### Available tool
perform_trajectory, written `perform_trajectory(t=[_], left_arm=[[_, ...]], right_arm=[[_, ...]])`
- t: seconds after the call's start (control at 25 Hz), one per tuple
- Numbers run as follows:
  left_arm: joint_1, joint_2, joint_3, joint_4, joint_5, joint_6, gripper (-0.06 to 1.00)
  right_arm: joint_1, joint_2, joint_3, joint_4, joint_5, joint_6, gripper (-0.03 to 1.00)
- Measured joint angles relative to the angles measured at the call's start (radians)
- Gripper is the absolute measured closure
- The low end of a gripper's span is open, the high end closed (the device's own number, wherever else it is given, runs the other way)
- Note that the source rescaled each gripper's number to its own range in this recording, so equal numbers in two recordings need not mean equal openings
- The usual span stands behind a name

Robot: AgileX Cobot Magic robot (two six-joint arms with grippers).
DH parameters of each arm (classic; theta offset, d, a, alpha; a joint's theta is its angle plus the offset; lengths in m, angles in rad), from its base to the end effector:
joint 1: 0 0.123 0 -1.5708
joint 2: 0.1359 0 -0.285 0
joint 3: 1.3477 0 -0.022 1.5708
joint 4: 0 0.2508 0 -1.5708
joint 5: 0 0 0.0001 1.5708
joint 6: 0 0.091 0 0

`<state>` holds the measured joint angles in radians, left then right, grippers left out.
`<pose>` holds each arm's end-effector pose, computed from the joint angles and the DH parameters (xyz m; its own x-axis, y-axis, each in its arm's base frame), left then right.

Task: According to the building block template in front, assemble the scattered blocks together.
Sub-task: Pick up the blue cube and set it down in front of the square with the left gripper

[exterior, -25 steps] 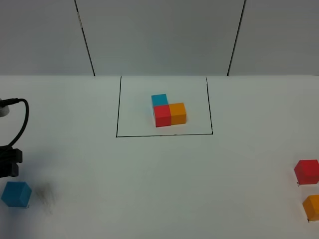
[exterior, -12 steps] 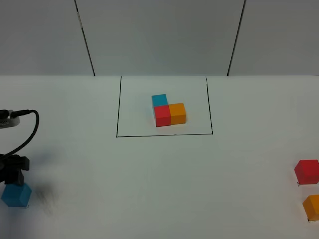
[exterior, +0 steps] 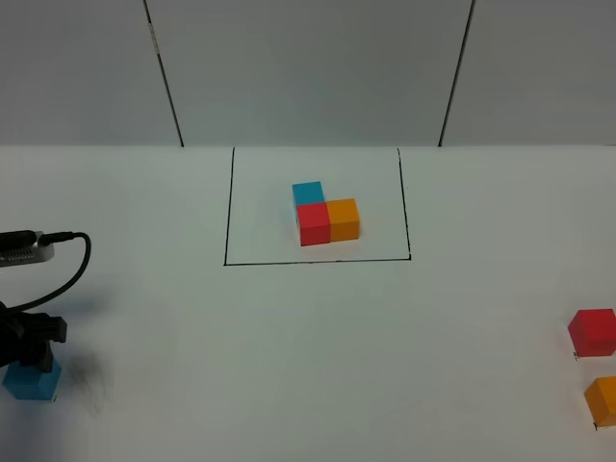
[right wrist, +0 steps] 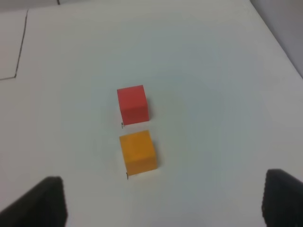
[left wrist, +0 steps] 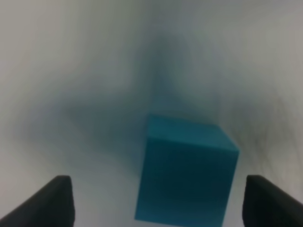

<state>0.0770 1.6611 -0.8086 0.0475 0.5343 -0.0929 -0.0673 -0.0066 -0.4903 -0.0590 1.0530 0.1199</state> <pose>0.2833 0.0241 0.1552 -0.9548 -0.1258 -0.2692 -0.1332 0.9910 0.0093 -0.0048 -0.0044 0.2753 -0.4382 0.1202 -0.8908 0.1531 0.9865 0.0578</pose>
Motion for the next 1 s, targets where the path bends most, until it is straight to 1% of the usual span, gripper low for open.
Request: perform_trajectory(t=[0.2,0.48,0.8,0.88,1.0], left_arm=[[0.0,0.018,0.0,0.002,-0.029,0.0,0.23],[0.0,0.085,-0.007,0.002,-0.035,0.0,0.23],[0.0,0.094,-0.008,0.002,-0.074,-0.001,0.23],[0.0,0.094,-0.008,0.002,-0.075,-0.001,0.25],[0.0,0.094,-0.008,0.002,-0.075,-0.001,0.36]], right_arm=[[0.0,0.0,0.0,0.0,0.0,0.0,0.1],[0.0,0.0,0.0,0.0,0.0,0.0,0.1],[0.0,0.0,0.0,0.0,0.0,0.0,0.1],[0.0,0.0,0.0,0.0,0.0,0.0,0.1],[0.0,0.0,0.0,0.0,0.0,0.0,0.1]])
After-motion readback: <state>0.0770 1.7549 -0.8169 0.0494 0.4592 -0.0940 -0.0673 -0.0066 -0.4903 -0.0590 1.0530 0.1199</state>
